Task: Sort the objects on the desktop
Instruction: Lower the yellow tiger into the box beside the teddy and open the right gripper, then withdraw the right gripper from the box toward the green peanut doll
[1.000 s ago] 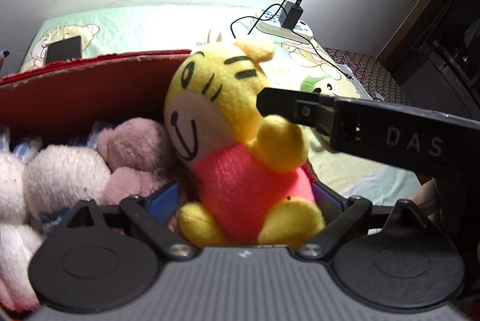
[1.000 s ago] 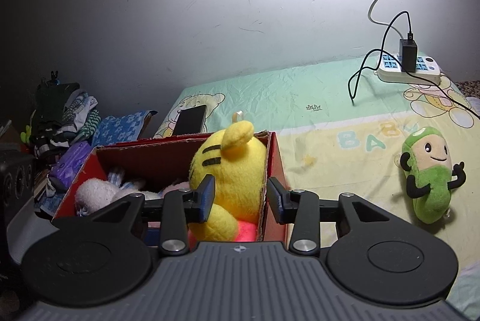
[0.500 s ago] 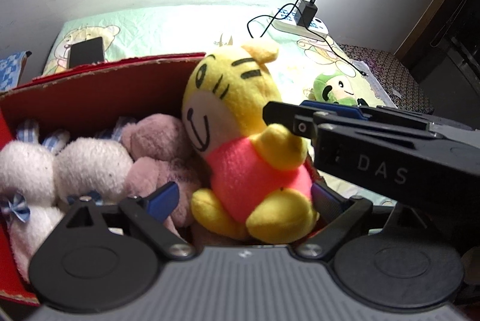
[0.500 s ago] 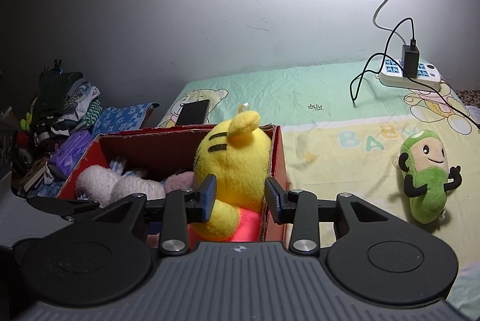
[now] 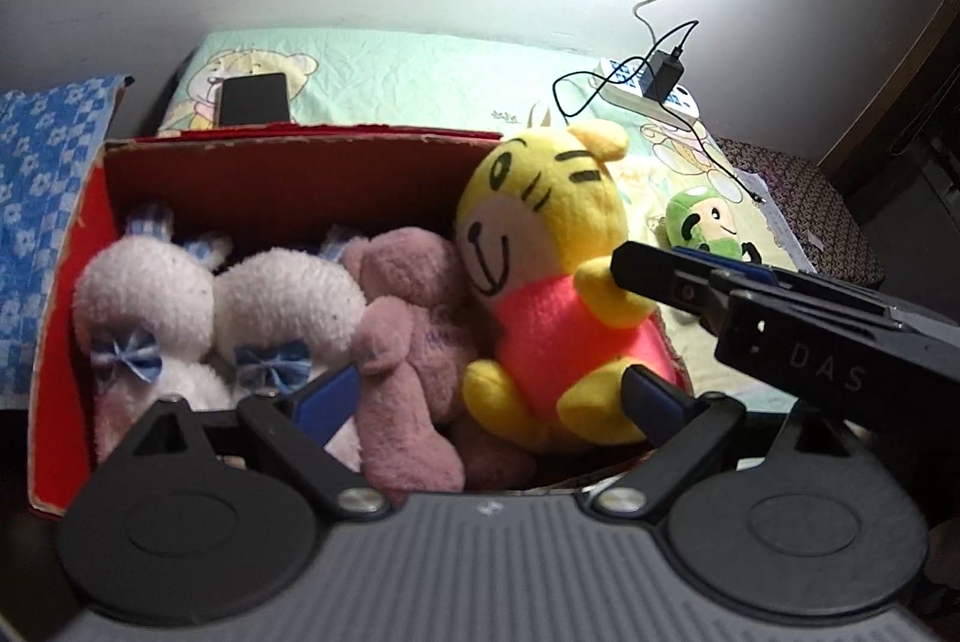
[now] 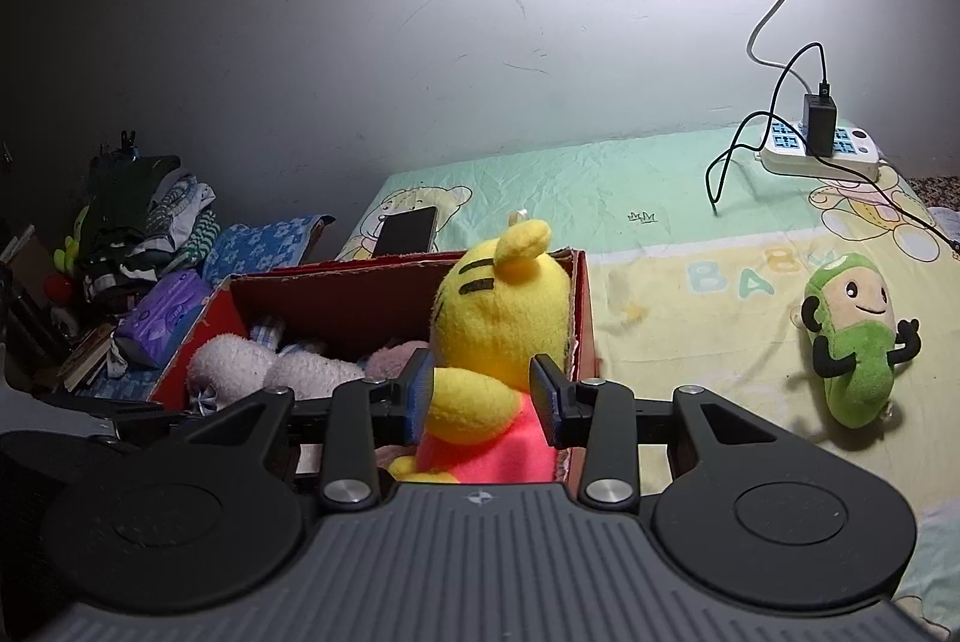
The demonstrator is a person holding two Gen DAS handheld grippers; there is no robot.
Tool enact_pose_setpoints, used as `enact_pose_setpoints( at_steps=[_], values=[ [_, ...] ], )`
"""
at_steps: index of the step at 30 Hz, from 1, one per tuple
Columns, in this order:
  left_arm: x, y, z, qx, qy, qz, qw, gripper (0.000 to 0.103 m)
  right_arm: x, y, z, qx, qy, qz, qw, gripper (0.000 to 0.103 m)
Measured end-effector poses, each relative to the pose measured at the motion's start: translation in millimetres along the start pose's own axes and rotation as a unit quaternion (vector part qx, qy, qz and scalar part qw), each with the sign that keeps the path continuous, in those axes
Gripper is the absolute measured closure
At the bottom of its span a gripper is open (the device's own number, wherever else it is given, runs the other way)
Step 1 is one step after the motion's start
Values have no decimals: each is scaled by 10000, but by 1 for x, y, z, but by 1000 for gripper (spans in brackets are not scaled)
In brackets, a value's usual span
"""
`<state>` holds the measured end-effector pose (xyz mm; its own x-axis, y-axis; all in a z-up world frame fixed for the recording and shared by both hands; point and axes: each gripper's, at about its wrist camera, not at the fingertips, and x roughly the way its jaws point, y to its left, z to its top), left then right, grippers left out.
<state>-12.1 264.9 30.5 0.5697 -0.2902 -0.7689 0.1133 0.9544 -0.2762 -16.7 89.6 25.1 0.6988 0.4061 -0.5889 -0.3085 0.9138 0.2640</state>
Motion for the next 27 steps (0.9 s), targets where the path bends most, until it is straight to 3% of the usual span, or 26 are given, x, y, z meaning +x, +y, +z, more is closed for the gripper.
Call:
enact_pose_setpoints(
  at_steps=[9,13,27],
  values=[
    [-2,19,-9,-210,51,473,9986,7,6,5,-10,167,177,13,9997,63],
    [2,18,-13,-126,70,849,9963,7,6,8,-12,168,199,1,9997,63],
    [25,1,-18,203,415,1305,9904,7,-1,4,-18,262,205,2,9994,63]
  ],
)
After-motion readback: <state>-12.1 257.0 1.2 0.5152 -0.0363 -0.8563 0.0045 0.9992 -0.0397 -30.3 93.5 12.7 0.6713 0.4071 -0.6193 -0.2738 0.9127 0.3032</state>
